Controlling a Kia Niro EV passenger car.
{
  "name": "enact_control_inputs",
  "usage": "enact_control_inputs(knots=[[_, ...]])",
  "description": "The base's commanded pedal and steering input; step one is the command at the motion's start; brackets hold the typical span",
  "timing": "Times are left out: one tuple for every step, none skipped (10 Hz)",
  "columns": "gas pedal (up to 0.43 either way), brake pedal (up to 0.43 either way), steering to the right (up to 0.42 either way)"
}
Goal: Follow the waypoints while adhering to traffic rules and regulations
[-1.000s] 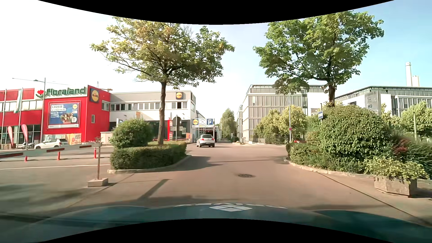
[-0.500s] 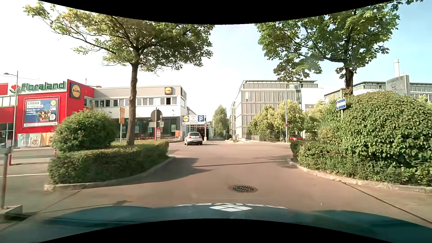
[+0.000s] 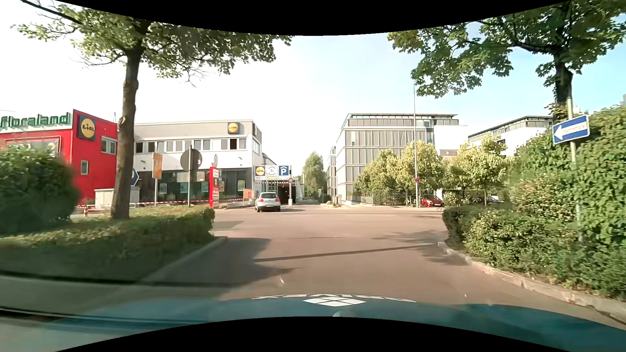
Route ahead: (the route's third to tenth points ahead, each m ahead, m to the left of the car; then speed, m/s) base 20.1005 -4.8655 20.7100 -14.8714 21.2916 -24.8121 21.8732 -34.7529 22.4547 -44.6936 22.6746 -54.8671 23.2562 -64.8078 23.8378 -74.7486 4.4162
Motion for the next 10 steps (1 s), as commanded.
enact_control_inputs(knots=[[0.000, 0.000, 0.014], [0.000, 0.006, 0.009], [0.000, 0.073, 0.000], [0.000, 0.073, -0.004], [0.000, 0.079, -0.006], [0.000, 0.079, -0.005], [0.000, 0.079, -0.002], [0.000, 0.091, 0.000], [0.000, 0.098, 0.000], [0.000, 0.116, 0.000]])
